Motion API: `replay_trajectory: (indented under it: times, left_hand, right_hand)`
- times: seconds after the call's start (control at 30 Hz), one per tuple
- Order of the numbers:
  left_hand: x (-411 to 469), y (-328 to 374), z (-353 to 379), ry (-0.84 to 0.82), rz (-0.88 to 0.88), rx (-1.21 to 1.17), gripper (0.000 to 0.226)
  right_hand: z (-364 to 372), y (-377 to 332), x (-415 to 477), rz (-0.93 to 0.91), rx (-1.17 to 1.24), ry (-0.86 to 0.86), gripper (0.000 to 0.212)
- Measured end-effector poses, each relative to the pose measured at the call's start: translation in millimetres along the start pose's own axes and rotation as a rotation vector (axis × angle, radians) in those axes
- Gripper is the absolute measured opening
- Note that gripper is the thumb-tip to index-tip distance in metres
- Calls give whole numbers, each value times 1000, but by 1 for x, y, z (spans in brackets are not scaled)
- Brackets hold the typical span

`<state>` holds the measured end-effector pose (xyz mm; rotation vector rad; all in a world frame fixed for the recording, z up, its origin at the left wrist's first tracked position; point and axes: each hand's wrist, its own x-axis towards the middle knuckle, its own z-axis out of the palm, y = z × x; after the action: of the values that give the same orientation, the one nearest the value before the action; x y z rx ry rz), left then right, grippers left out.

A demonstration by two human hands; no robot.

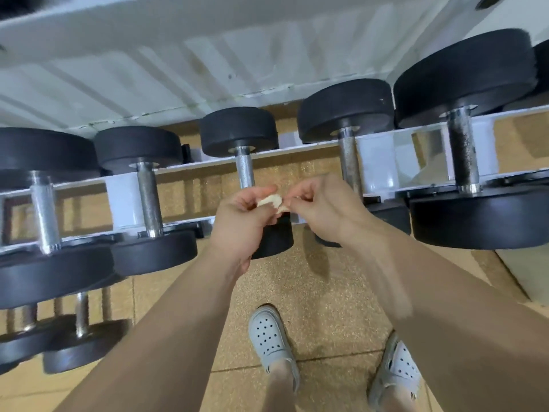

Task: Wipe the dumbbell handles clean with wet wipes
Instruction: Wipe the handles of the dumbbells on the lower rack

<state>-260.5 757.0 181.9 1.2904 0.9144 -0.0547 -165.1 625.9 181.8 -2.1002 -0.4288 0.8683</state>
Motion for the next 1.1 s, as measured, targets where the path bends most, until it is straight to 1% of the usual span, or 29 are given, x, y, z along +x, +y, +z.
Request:
replay_trajectory:
  times: [0.07,0.13,0.2,0.27,0.33,0.43,0.5,0.6,0.67,0.7,0.77,0.8,0.87,0.93,1.0,1.1]
  left_hand:
    - [3,-4,-16,44,15,119,21]
    - [5,-3,-30,67,3,138,14]
    - [4,3,-46,92,-47,0,8]
    - [2,10,-61,135,-87,-214,13]
    - [0,13,-74,171,-80,-360,14]
    - [-3,14,-84,227,-99,-536,10]
    - [-4,13,-85,272,-115,-579,6]
    - [-4,7,-78,275,-81,-454,12]
    - [-2,4,-69,234,-75,-432,21]
    - [-2,2,-66,225,-70,-438,24]
    - [0,0,-63,219,-56,-416,30]
    - [2,-1,-61,218,-42,-393,32]
    - [2,-3,-59,223,-9,-368,30]
    - [4,-6,-55,228,13,-325,17]
    - [11,-15,-55,253,64,-163,14]
    - [19,-32,-58,276,208,299,12]
  right_hand:
    - [13,-6,3,-16,-79,-2,13]
    - [24,-14,5,-52,-159,29,14]
    - [28,-25,6,-36,-153,79,17]
    - [28,-33,7,39,-63,114,19]
    - [31,-36,8,103,55,120,18]
    - [44,-35,10,102,93,149,15]
    - [53,-34,10,95,96,164,15]
    - [62,-34,11,109,156,46,17]
    - [64,-33,11,111,215,-59,25]
    - [65,-34,11,91,238,-91,26]
    - [64,-31,14,55,247,-78,19]
    - [63,-30,17,24,222,-58,15]
    - [62,-24,26,-103,46,2,10]
    - [56,-20,38,-196,-154,65,12]
    - [46,-18,51,-223,-189,98,15]
    - [28,-11,70,-372,-319,149,10]
